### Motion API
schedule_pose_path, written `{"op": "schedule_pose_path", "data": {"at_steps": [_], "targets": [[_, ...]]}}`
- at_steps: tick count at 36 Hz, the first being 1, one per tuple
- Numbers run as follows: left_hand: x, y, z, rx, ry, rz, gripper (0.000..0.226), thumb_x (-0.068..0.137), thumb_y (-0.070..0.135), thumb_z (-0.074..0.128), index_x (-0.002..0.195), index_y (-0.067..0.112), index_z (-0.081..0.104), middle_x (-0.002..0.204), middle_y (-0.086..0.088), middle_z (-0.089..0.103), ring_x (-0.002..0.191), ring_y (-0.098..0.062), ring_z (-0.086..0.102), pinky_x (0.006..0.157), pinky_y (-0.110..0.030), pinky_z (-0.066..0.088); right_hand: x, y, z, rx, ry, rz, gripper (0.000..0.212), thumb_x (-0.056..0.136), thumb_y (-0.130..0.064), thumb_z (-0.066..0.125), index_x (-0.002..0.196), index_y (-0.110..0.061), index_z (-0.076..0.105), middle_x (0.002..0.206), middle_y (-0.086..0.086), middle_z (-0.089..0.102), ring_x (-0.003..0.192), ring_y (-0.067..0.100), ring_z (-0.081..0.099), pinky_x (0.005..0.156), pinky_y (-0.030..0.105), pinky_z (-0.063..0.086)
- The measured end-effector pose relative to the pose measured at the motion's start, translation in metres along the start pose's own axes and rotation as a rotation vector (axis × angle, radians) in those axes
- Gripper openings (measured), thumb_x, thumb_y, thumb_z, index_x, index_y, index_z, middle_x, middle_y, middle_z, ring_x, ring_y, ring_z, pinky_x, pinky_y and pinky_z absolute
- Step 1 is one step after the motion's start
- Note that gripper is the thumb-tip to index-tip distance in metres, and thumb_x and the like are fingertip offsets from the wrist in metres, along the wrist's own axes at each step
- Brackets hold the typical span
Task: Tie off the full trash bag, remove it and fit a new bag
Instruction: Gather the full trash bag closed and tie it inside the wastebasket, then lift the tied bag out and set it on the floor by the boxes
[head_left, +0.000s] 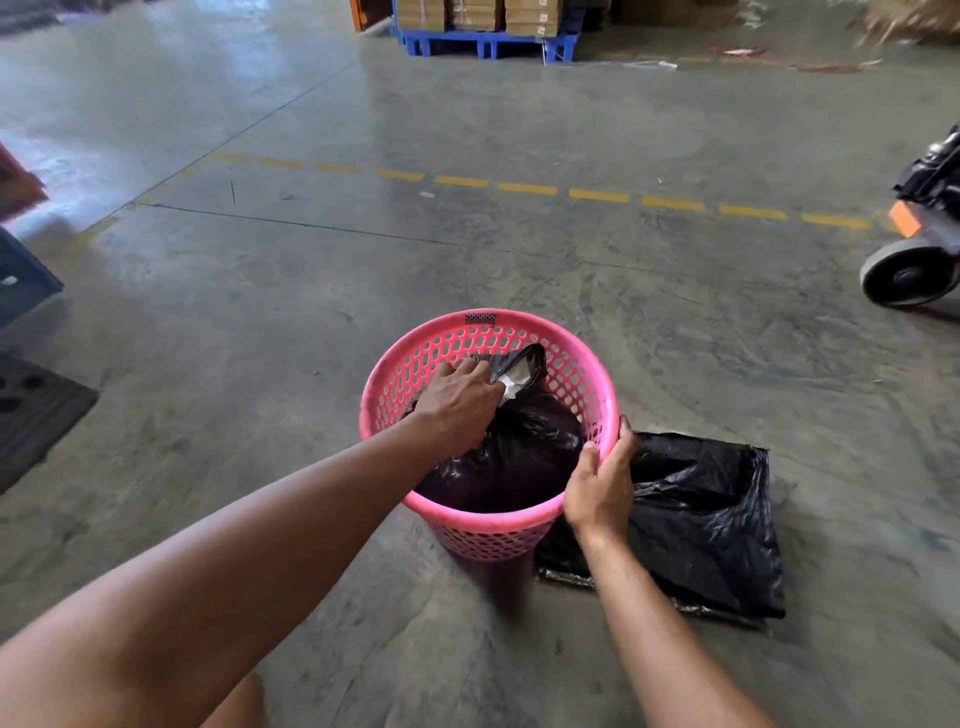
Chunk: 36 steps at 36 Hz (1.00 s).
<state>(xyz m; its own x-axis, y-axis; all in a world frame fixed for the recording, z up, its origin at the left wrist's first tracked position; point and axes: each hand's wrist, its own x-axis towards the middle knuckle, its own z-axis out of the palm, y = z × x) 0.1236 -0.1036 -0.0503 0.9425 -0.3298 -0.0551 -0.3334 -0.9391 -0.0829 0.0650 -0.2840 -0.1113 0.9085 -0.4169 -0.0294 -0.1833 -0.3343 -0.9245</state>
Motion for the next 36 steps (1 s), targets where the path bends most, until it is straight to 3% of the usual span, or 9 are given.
{"op": "schedule_pose_path", "data": {"at_steps": [7,12,15,17,22,25,29,32,36], "targets": [[0.004,0.000,-0.027,0.067,-0.185,0.021,0.036,0.098,0.011,0.047,0.130,0.004,0.059,0.145,-0.021,0.042,0.135,-0.036,0.042,0.108,-0.047,0.042,-0.001,-0.003,-0.001,-0.025,-0.001,-0.009,0.071,0.087,-0.033,0.033,0.153,-0.007,0.032,0.151,0.022,0.049,0.129,0.041,0.056,0.099,0.041,0.045],[0.005,-0.009,-0.048,-0.058,-0.208,-0.014,0.037,0.099,0.028,0.046,0.131,0.012,0.056,0.134,-0.018,0.045,0.128,-0.038,0.043,0.101,-0.054,0.043,-0.003,-0.004,-0.002,-0.057,-0.006,0.000,0.070,0.087,-0.034,0.031,0.153,-0.011,0.031,0.151,0.019,0.049,0.126,0.041,0.058,0.096,0.043,0.046],[0.005,-0.015,-0.062,-0.265,-0.092,-0.086,0.045,0.097,0.033,0.040,0.136,0.014,0.054,0.131,-0.018,0.046,0.128,-0.041,0.042,0.107,-0.052,0.039,0.000,-0.003,-0.002,-0.069,-0.016,0.020,0.062,0.095,-0.029,0.036,0.153,-0.010,0.030,0.152,0.021,0.049,0.129,0.042,0.056,0.099,0.045,0.046],[0.006,-0.020,-0.075,-0.418,0.015,-0.133,0.044,0.095,0.034,0.039,0.122,0.007,0.061,0.126,-0.021,0.049,0.125,-0.041,0.047,0.108,-0.042,0.038,0.000,-0.002,-0.001,-0.063,-0.025,0.017,0.056,0.099,-0.021,0.041,0.153,-0.009,0.030,0.153,0.022,0.047,0.132,0.042,0.054,0.103,0.045,0.044],[0.005,-0.041,-0.128,-0.663,0.209,-0.279,0.026,0.100,0.029,0.050,0.103,0.006,0.061,0.118,-0.011,0.048,0.116,-0.033,0.054,0.101,-0.034,0.039,0.000,-0.013,-0.009,-0.034,-0.004,-0.032,0.077,0.093,-0.046,0.031,0.154,0.000,0.031,0.157,0.026,0.040,0.145,0.042,0.040,0.118,0.047,0.033],[-0.003,-0.055,-0.161,-0.739,0.357,-0.323,0.029,0.097,0.035,0.058,0.108,0.010,0.065,0.116,-0.003,0.046,0.110,-0.025,0.054,0.096,-0.029,0.039,-0.004,-0.047,-0.026,0.025,0.120,-0.270,0.080,0.096,-0.061,0.036,0.155,-0.006,0.032,0.157,0.018,0.040,0.144,0.036,0.040,0.117,0.051,0.035],[-0.018,-0.077,-0.210,-0.792,0.544,-0.355,0.018,0.096,0.028,0.060,0.102,0.012,0.065,0.110,-0.006,0.049,0.111,-0.028,0.055,0.090,-0.028,0.038,-0.017,-0.126,-0.035,0.087,-0.040,-0.607,0.088,0.091,-0.060,0.053,0.161,-0.018,0.019,0.163,-0.001,0.028,0.151,0.014,0.030,0.121,0.038,0.032],[-0.039,-0.100,-0.248,-0.829,0.629,-0.386,0.013,0.094,0.034,0.060,0.093,0.022,0.063,0.110,-0.008,0.053,0.103,-0.028,0.055,0.088,-0.033,0.041,-0.026,-0.185,-0.023,0.080,-0.140,-0.714,0.110,0.077,-0.067,0.066,0.163,-0.023,0.013,0.159,-0.016,0.022,0.150,-0.001,0.022,0.122,0.024,0.023],[-0.078,-0.146,-0.279,-0.929,0.693,-0.432,0.012,0.083,0.041,0.062,0.075,0.033,0.058,0.101,-0.017,0.064,0.090,-0.032,0.066,0.083,-0.042,0.053,-0.032,-0.238,0.019,0.090,-0.229,-0.757,0.125,0.065,-0.072,0.075,0.162,-0.022,0.015,0.160,-0.011,0.026,0.152,0.007,0.027,0.124,0.028,0.024]]}}
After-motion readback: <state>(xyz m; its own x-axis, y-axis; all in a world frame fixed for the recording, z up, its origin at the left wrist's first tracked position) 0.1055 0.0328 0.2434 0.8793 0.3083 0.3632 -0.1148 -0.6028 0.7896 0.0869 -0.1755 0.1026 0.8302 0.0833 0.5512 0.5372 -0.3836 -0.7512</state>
